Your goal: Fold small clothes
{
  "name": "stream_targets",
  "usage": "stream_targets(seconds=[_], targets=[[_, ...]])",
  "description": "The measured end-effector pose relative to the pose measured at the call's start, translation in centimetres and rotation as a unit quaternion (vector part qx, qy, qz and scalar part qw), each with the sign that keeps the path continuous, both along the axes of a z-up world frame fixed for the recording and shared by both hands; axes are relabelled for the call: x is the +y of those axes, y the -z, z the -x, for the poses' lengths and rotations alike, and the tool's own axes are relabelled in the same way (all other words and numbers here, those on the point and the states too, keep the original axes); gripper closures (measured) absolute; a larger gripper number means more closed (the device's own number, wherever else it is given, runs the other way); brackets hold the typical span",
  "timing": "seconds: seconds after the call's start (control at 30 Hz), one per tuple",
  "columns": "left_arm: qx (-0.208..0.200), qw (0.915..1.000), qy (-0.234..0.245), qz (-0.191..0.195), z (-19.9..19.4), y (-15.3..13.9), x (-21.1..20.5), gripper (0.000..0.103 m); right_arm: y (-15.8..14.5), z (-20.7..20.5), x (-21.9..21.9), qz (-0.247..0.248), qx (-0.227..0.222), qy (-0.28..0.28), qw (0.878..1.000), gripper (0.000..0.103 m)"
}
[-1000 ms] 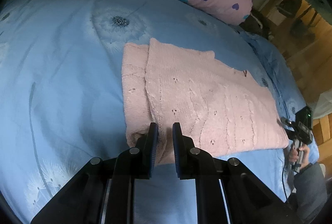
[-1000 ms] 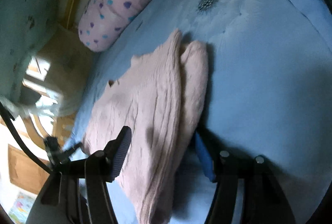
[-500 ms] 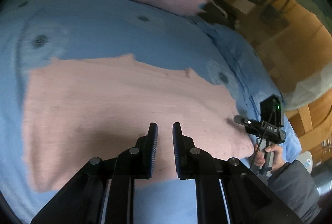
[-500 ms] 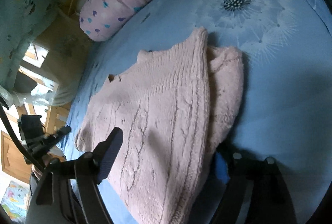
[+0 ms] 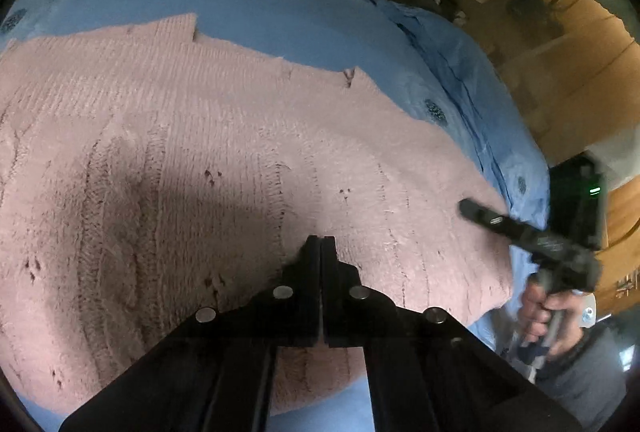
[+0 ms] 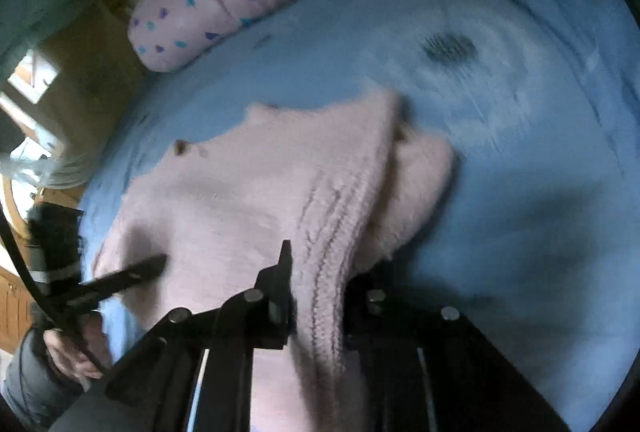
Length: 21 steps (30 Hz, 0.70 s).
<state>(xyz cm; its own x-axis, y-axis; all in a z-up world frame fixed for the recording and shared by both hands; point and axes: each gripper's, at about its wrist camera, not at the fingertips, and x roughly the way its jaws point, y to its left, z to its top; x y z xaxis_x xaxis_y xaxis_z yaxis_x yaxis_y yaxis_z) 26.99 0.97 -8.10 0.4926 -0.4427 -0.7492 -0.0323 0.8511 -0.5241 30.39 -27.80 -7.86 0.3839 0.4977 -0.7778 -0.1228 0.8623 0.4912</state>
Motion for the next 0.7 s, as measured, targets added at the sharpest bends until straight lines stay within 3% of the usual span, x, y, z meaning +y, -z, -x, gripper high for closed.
stream_targets(seconds=[0.1, 0.2, 0.4, 0.5, 0.7], targets=[[-0.011, 0.9999, -0.004, -0.008, 0.1, 0.0, -0.5, 0.103, -3.5, -0.2, 1.2, -0.04, -0.002, 0.008, 0.999, 0.087], [-0.025, 0.9995, -0.014, -0.009, 0.7, -0.4, -0.8, 0.103, -6.4, -0.1, 3.1, -0.042, -0.013, -0.008, 0.999, 0.087], [-0.039, 0.9986, -0.003, 0.034, 1.7, -3.4, 0.1, 0.103, -9.3, 0.0, 8.1, -0.054, -0.023, -0.045, 0.997, 0.087], [-0.06, 0.9971, -0.009, 0.047, 2.8, -6.8, 2.6, 0.103, -10.0, -0.5, 10.2, -0.073, -0.009, -0.047, 0.996, 0.087], [-0.102, 0.993, -0.06, -0.009, 7.1, -12.2, 10.9, 0.103, -10.4, -2.8, 13.9, -0.11, 0.023, -0.012, 0.994, 0.087]])
